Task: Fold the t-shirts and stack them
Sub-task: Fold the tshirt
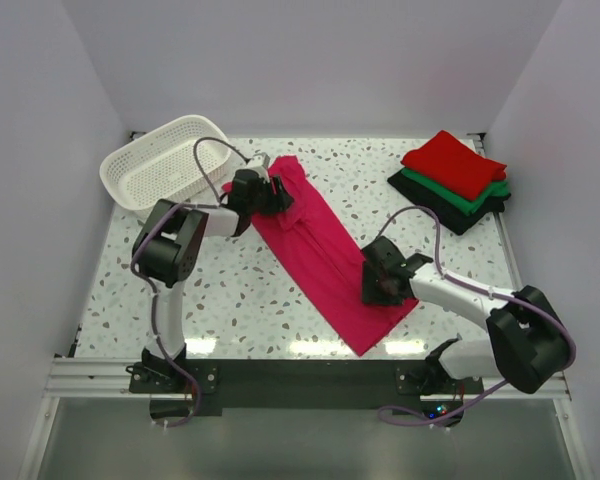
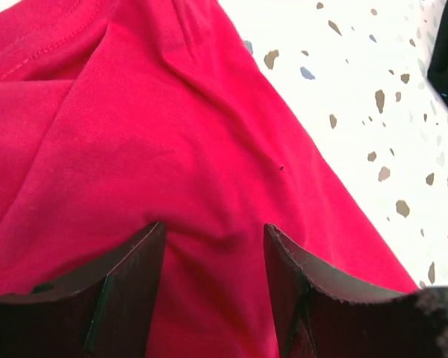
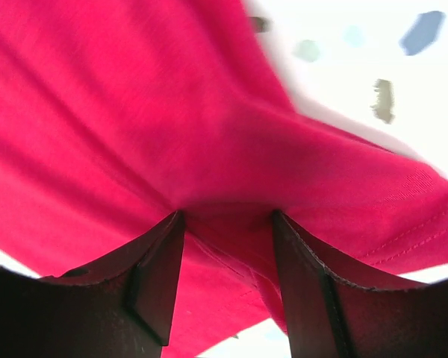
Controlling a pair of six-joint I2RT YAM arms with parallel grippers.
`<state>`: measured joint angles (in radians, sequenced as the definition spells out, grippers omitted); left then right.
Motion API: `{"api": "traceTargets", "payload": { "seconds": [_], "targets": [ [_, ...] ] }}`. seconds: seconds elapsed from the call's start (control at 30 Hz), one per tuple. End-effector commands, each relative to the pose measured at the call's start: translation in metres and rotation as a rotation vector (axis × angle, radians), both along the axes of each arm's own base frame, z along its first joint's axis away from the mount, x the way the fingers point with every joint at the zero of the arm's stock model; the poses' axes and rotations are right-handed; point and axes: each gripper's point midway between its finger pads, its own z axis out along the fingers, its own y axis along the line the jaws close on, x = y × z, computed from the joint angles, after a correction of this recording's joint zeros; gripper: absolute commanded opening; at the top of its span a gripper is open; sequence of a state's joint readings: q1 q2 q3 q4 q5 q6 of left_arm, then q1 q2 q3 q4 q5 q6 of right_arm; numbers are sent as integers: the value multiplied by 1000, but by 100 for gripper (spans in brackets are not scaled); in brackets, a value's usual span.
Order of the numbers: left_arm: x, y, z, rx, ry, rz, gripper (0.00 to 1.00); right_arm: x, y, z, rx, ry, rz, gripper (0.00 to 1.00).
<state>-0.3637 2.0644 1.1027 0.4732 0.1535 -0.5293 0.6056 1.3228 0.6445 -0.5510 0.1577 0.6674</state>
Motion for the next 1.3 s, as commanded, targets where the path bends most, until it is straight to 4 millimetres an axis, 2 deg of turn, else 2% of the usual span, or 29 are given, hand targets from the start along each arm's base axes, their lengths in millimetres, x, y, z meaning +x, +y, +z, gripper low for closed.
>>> {"api": "traceTargets", "payload": {
  "seconds": [0.0, 0.03, 0.07, 0.1, 0.13, 0.17, 0.2, 0.23, 0.27, 0.47, 0.5, 0.53, 0.57, 0.6, 0.63, 0.7, 0.77, 0.87, 0.9, 0.97, 1.0, 1.03, 1.07, 1.1, 1.13, 1.17, 1.2, 1.23, 1.27],
  "targets": [
    [19, -3, -17, 42, 71, -43, 61, -22, 27, -17, 96, 76, 18, 54],
    [20, -6, -28, 59, 96, -72, 61, -22, 33, -16, 105, 71, 22, 54],
    [25, -9, -27, 57, 86, -85, 61, -21, 38, -19, 107, 71, 27, 54],
    [36, -16, -16, 43, 55, -100, 61, -25, 45, -19, 113, 73, 36, 54],
    [39, -16, -24, 56, 66, -108, 61, -23, 51, -18, 117, 66, 40, 54],
    [44, -16, -24, 60, 64, -110, 61, -23, 57, -17, 127, 60, 47, 54],
    [54, -19, -16, 55, 40, -114, 61, -27, 64, -20, 127, 68, 61, 54],
    [56, -17, -23, 50, 50, -122, 61, -26, 72, -17, 140, 62, 68, 54],
    [64, -19, -18, 39, 32, -128, 61, -26, 78, -16, 153, 58, 70, 54],
    [79, -26, -20, -3, 8, -181, 61, -35, 127, -14, 180, 59, 181, 55],
    [82, -30, -20, -10, 0, -201, 61, -37, 141, -10, 196, 53, 211, 55],
    [87, -33, -19, -9, -8, -217, 60, -43, 148, -15, 189, 65, 239, 55],
    [85, -33, -21, -5, 1, -219, 60, -41, 153, -14, 192, 62, 239, 55],
    [91, -35, -15, -9, -15, -227, 60, -46, 160, -15, 191, 63, 265, 55],
    [92, -35, -21, -6, -9, -234, 60, -45, 170, -13, 198, 54, 278, 55],
    [98, -38, -20, -13, -19, -242, 60, -46, 181, -7, 184, 34, 312, 55],
    [100, -39, -16, -19, -28, -246, 60, -50, 182, -3, 147, 20, 346, 55],
    [103, -43, 10, -35, -79, -252, 60, -44, 186, 15, 131, -40, 373, 55],
    [106, -44, 35, -43, -129, -252, 60, -42, 187, 24, 135, -59, 376, 55],
    [104, -45, 57, -44, -168, -251, 61, -37, 183, 42, 133, -105, 382, 56],
    [105, -43, 89, -54, -226, -247, 61, -35, 182, 49, 136, -123, 383, 56],
    [103, -43, 104, -56, -254, -248, 61, -34, 179, 54, 133, -138, 384, 56],
    [97, -41, 111, -53, -263, -245, 61, -33, 172, 59, 114, -152, 383, 57],
    [92, -39, 146, -61, -328, -238, 61, -33, 169, 68, 125, -168, 383, 57],
    [87, -38, 159, -59, -351, -234, 61, -32, 164, 71, 115, -181, 376, 58],
    [76, -34, 152, -51, -331, -225, 61, -29, 155, 71, 82, -195, 362, 59],
    [67, -29, 184, -54, -388, -202, 62, -30, 149, 72, 71, -200, 354, 60],
    [58, -26, 189, -59, -389, -189, 62, -30, 144, 69, 57, -197, 347, 61],
    [41, -17, 192, -57, -390, -167, 62, -32, 136, 65, 35, -188, 339, 61]
  ]
}}
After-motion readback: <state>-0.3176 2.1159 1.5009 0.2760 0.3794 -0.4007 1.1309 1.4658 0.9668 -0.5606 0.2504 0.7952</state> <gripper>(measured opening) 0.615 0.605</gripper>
